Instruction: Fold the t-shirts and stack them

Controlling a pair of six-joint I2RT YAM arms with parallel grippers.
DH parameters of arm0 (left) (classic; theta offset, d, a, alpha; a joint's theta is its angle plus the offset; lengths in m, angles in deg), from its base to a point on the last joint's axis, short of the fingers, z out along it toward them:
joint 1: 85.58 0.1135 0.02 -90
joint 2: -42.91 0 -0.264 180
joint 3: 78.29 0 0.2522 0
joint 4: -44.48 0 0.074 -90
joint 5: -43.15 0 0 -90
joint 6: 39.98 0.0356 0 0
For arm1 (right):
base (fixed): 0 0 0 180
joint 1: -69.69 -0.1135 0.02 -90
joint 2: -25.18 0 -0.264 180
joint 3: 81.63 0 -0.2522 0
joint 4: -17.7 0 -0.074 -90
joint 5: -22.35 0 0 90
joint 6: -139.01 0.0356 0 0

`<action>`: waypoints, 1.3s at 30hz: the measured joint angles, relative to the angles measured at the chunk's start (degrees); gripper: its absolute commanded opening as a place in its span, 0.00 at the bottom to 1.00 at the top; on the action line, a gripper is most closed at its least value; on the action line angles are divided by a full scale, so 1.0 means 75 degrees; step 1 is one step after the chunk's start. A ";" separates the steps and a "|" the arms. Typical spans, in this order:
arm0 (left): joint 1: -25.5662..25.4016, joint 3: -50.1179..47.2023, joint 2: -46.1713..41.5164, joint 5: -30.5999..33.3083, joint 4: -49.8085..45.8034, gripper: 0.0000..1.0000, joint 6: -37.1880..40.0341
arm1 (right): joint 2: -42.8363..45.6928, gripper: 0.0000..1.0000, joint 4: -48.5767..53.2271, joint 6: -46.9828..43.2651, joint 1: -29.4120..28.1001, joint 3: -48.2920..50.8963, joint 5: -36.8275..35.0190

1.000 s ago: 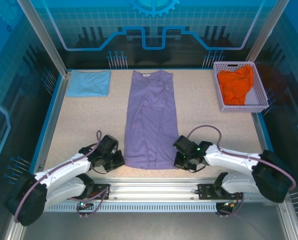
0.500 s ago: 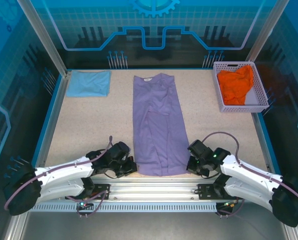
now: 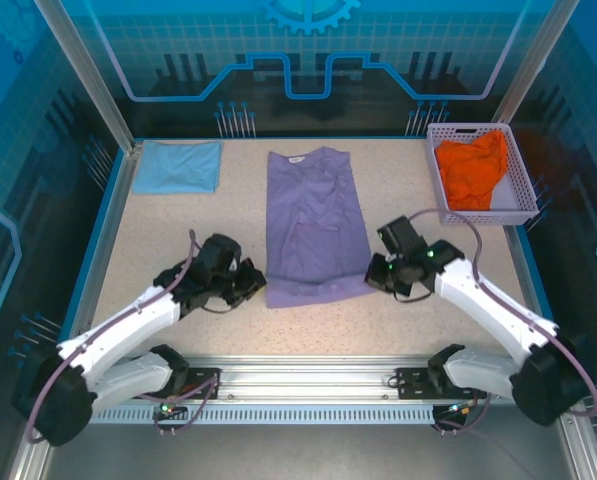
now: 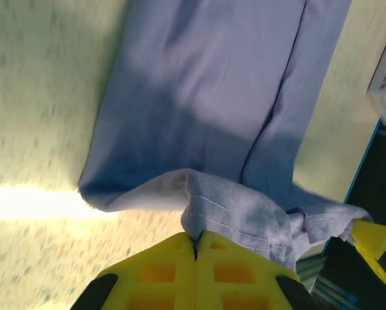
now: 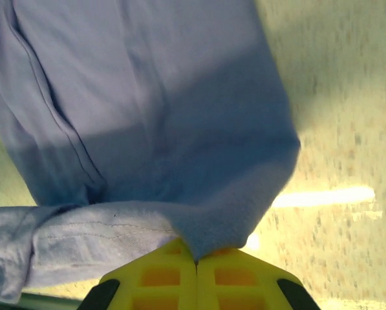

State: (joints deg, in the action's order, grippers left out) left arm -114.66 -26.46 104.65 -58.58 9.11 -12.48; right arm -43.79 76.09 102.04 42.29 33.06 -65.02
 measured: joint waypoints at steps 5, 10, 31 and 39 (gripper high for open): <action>0.0979 0.1431 0.2049 -0.0615 0.0160 0.00 0.0615 | -0.1944 0.00 -0.0181 -0.0708 0.1017 -0.1448 0.0548; 0.1437 0.2629 0.3853 -0.0962 0.0274 0.00 0.0938 | -0.3666 0.00 -0.0216 -0.1169 0.1588 -0.2827 0.0903; 0.2253 0.4197 0.5887 -0.0956 0.0149 0.13 0.1209 | -0.6942 0.20 0.0201 -0.1641 0.2200 -0.5651 0.1990; 0.2632 0.4779 0.5881 -0.0743 -0.0061 0.57 0.1306 | -0.7038 0.51 0.0376 -0.1507 0.2699 -0.6035 0.2072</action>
State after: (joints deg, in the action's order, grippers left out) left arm -94.92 9.38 148.76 -64.15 8.66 -2.69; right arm -96.58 78.91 90.74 62.53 -12.20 -49.48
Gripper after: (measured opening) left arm 0.547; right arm 0.505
